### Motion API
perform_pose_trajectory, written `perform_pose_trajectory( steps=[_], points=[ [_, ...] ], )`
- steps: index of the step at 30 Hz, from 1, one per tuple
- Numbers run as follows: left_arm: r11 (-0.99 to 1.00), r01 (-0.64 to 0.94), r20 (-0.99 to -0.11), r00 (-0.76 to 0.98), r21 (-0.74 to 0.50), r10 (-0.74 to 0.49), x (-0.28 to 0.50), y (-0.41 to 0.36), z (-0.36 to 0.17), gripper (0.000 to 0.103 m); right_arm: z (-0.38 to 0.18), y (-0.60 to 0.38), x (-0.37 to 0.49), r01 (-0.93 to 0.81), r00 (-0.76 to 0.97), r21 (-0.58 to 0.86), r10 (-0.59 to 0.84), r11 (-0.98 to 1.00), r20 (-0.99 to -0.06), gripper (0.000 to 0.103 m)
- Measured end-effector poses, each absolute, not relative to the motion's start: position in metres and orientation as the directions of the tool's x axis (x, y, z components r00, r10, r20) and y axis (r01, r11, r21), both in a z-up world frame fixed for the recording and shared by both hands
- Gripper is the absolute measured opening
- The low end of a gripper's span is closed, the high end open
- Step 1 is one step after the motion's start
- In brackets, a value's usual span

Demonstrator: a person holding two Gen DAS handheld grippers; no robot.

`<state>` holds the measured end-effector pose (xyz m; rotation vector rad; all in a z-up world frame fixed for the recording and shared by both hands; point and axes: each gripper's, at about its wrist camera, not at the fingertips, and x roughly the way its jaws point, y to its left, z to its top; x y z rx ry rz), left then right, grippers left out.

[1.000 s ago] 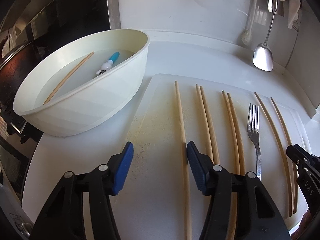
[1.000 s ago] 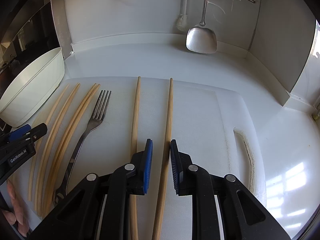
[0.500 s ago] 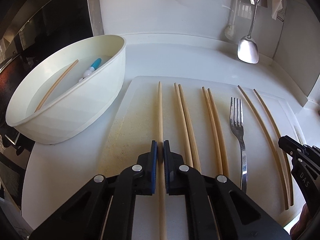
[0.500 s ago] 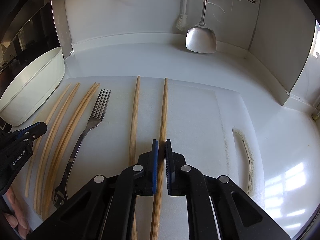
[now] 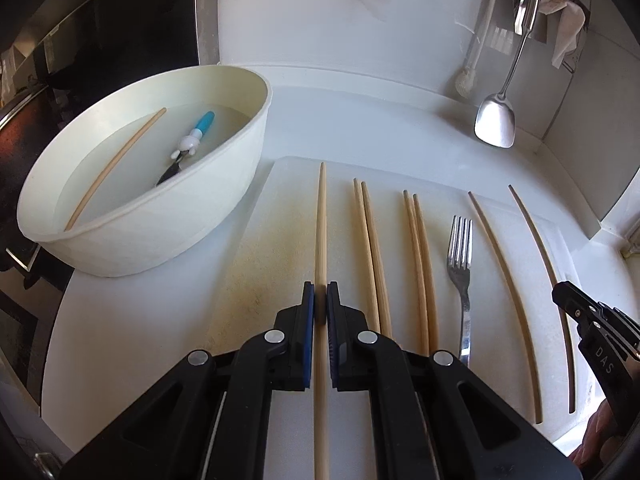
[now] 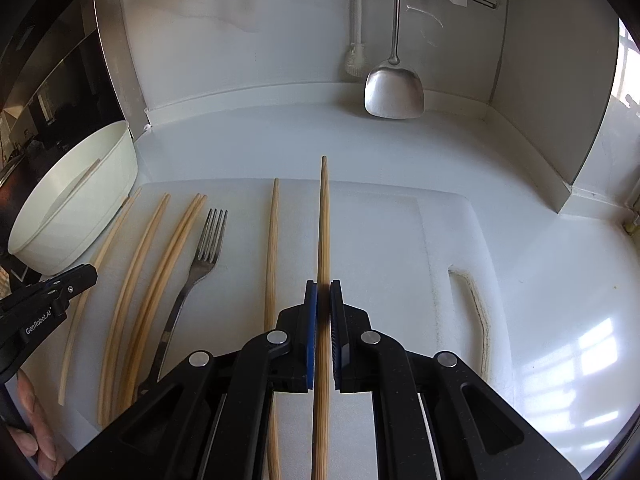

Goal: Organize utensils
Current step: 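Lift both chopsticks and carry them over the cream basin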

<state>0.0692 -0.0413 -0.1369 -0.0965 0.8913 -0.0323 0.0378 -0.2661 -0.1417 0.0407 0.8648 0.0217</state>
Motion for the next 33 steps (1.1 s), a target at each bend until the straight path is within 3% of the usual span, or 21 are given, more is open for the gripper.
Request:
perform_pose_trajectory(
  steps=[10, 18, 23, 33],
  points=[
    [0.989, -0.086, -0.733, 0.68, -0.118, -0.028, 0.059, -0.01, -0.046, 0.007, -0.06, -0.241, 0.039, -0.104, 0.712, 0.116, 0.156, 0.988, -0.685, 0.006],
    [0.974, -0.186, -0.696, 0.717, -0.132, 0.043, 0.064, 0.078, -0.002, 0.007, -0.012, -0.153, 0.062, -0.246, 0.711, 0.157, 0.288, 0.956, -0.641, 0.006],
    [0.976, -0.183, -0.7, 0.712, -0.119, 0.048, 0.089, 0.143, -0.005, 0.007, -0.014, -0.08, 0.094, -0.267, 0.689, 0.194, 0.328, 0.944, -0.647, 0.006],
    [0.991, -0.055, -0.777, 0.627, -0.119, -0.059, 0.157, 0.218, -0.055, 0.007, -0.062, 0.029, 0.152, -0.166, 0.597, 0.273, 0.317, 0.948, -0.737, 0.006]
  ],
)
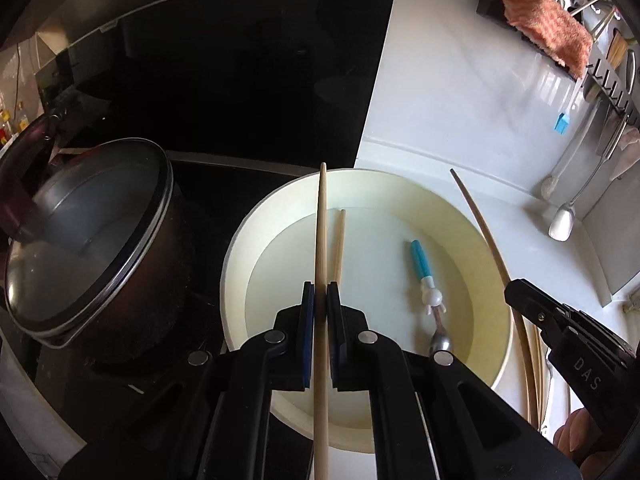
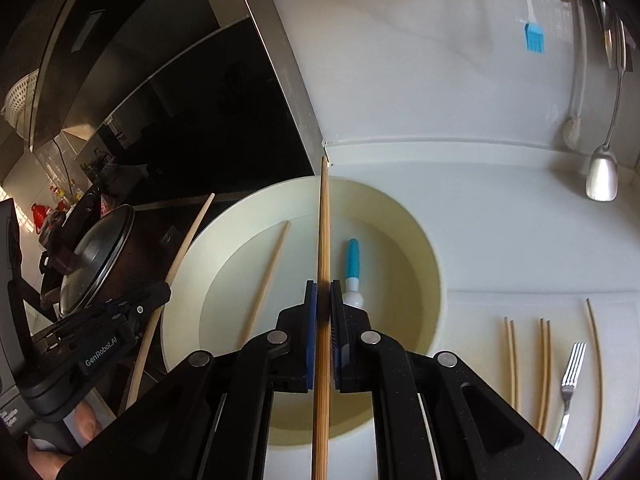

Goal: Organize utensils
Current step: 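Lift both chopsticks and carry them over the cream basin, then open both tools to drop the chopsticks into the basin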

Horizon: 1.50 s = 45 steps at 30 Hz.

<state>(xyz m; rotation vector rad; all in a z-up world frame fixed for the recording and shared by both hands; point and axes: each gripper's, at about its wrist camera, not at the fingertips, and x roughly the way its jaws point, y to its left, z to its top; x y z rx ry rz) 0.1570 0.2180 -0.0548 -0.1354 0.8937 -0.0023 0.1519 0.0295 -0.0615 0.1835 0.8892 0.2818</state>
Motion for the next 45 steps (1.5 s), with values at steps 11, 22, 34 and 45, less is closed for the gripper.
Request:
perform_pose_trajectory(
  steps=[11, 22, 34, 45],
  points=[
    [0.988, -0.008, -0.817, 0.563, -0.155, -0.124, 0.195, 0.23, -0.095, 0.007, -0.105, 0.066, 0.195, -0.115, 0.496, 0.308, 0.323, 0.944, -0.806, 0.006],
    [0.991, 0.029, -0.845, 0.518, -0.133, -0.129, 0.213, 0.226, -0.118, 0.007, -0.134, 0.073, 0.216, -0.086, 0.393, 0.284, 0.294, 0.955, -0.871, 0.006],
    [0.99, 0.018, -0.877, 0.462, -0.139, -0.132, 0.222, 0.228, -0.127, 0.009, -0.142, 0.076, 0.219, -0.081, 0.341, 0.265, 0.277, 0.961, -0.898, 0.007],
    [0.994, -0.005, -0.872, 0.481, -0.109, -0.094, 0.215, 0.234, -0.115, 0.058, -0.122, 0.062, 0.206, -0.07, 0.405, 0.235, 0.243, 0.969, -0.881, 0.019]
  ],
)
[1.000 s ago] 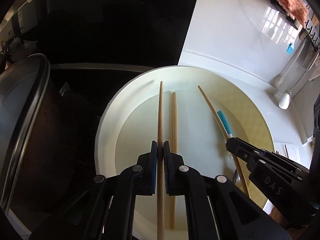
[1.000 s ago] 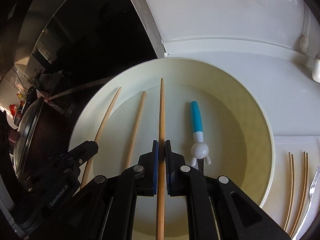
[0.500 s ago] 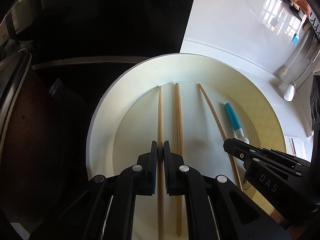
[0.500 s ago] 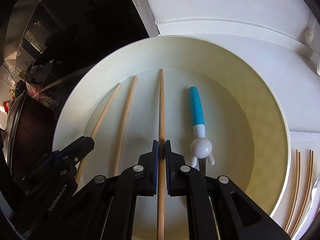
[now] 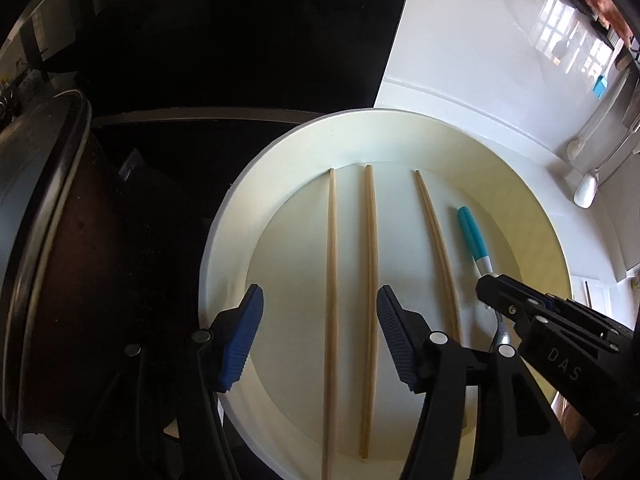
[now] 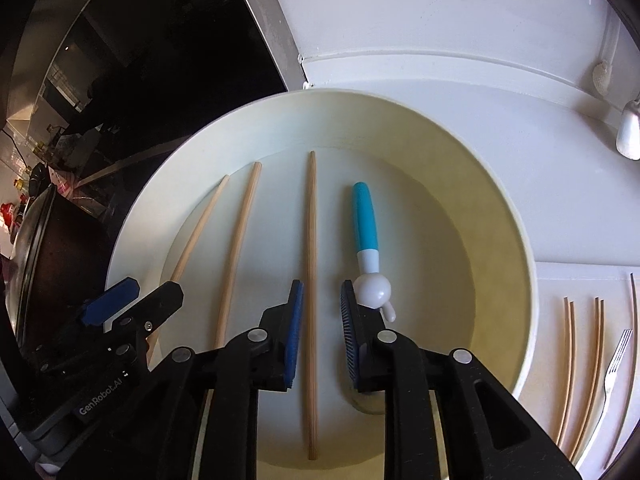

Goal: Organize utensils
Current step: 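Open both tools to drop the chopsticks into the basin, then move both open tools back over the chopsticks on the cutting board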

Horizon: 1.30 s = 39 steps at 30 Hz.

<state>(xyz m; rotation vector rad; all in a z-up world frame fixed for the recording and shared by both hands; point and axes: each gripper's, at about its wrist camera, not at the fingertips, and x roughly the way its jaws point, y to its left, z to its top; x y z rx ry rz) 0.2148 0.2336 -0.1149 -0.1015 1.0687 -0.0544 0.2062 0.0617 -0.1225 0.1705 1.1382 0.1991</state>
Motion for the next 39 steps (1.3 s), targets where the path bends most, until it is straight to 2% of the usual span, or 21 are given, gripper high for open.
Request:
perform_pose_trajectory(
  steps=[7, 9, 11, 15, 17, 21, 39],
  points=[
    [0.996, -0.023, -0.861, 0.504, -0.09, -0.066, 0.205, 0.239, -0.1, 0.068, -0.093, 0.04, 0.191, -0.059, 0.489, 0.208, 0.21, 0.976, -0.847, 0.03],
    [0.996, -0.024, -0.859, 0.509, -0.085, -0.061, 0.203, 0.239, -0.096, 0.071, -0.088, 0.037, 0.184, -0.061, 0.505, 0.203, 0.206, 0.977, -0.838, 0.036],
    [0.997, -0.024, -0.854, 0.518, -0.071, -0.049, 0.2, 0.238, -0.09, 0.076, -0.083, 0.033, 0.176, -0.062, 0.518, 0.2, 0.202, 0.978, -0.831, 0.038],
    [0.995, -0.008, -0.85, 0.522, -0.096, -0.077, 0.194, 0.238, -0.079, 0.078, -0.074, 0.03, 0.162, -0.06, 0.537, 0.2, 0.2, 0.978, -0.819, 0.045],
    [0.996, -0.006, -0.843, 0.532, -0.094, -0.077, 0.188, 0.237, -0.073, 0.084, -0.069, 0.029, 0.155, -0.059, 0.544, 0.197, 0.197, 0.979, -0.815, 0.046],
    [0.995, 0.029, -0.816, 0.57, -0.095, -0.095, 0.175, 0.232, -0.057, 0.089, -0.061, 0.026, 0.141, -0.046, 0.563, 0.193, 0.185, 0.98, -0.805, 0.049],
    [0.978, 0.186, -0.78, 0.598, -0.091, -0.186, 0.137, 0.173, -0.039, 0.096, -0.05, -0.047, 0.06, 0.141, 0.594, 0.18, 0.062, 0.974, -0.802, 0.051]
  ],
)
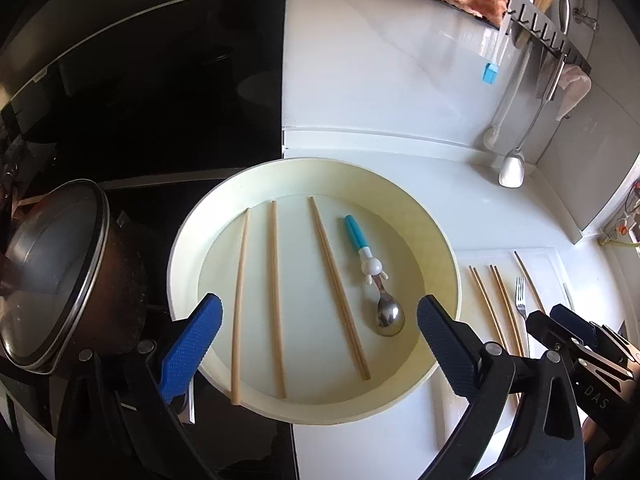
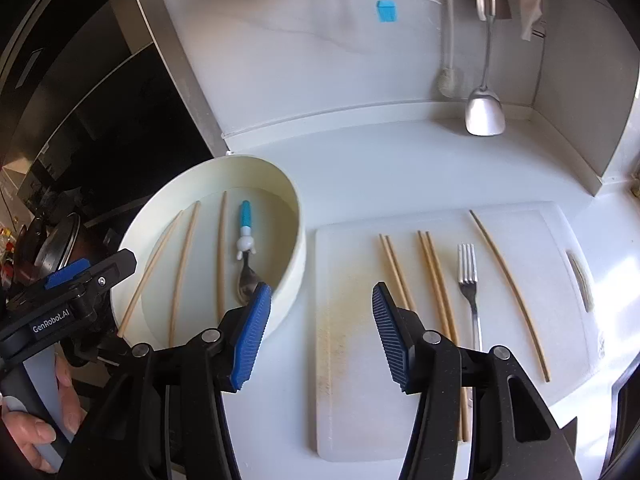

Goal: Organize utensils
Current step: 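Move both open tools back over the chopsticks on the cutting board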

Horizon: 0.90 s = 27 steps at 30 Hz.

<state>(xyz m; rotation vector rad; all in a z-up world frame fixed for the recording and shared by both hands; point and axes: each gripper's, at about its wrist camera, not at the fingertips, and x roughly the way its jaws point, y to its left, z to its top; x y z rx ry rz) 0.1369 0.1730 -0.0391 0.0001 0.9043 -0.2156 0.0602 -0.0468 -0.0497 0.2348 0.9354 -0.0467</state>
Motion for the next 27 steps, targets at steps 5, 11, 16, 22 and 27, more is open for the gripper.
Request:
perform_pose_trajectory(
  steps=[5, 11, 16, 22, 27],
  points=[
    [0.967, 0.229, -0.787, 0.574, -0.111, -0.226, 0.124, 0.138, -0.048, 0.096, -0.053, -0.09, 0.029, 0.21, 0.594, 0.168, 0.01, 0.963, -0.805, 0.051],
    [0.952, 0.261, -0.785, 0.552, -0.156, -0.28, 0.101, 0.08, -0.058, 0.096, -0.058, -0.161, -0.005, 0.281, 0.587, 0.154, -0.042, 0.947, -0.808, 0.051],
    [0.962, 0.202, -0.783, 0.561, -0.186, -0.269, 0.078, 0.033, -0.069, 0.096, -0.067, -0.218, -0.025, 0.235, 0.606, 0.138, -0.033, 0.962, -0.795, 0.051],
    [0.991, 0.047, -0.802, 0.584, -0.121, -0.126, 0.054, -0.005, -0.087, 0.096, -0.08, -0.261, -0.027, 0.095, 0.622, 0.143, 0.053, 0.985, -0.782, 0.051],
    [0.999, -0.008, -0.803, 0.595, -0.054, -0.039, 0.044, -0.019, -0.101, 0.097, -0.099, -0.278, -0.019, 0.032, 0.609, 0.184, 0.127, 0.982, -0.783, 0.051]
  ],
)
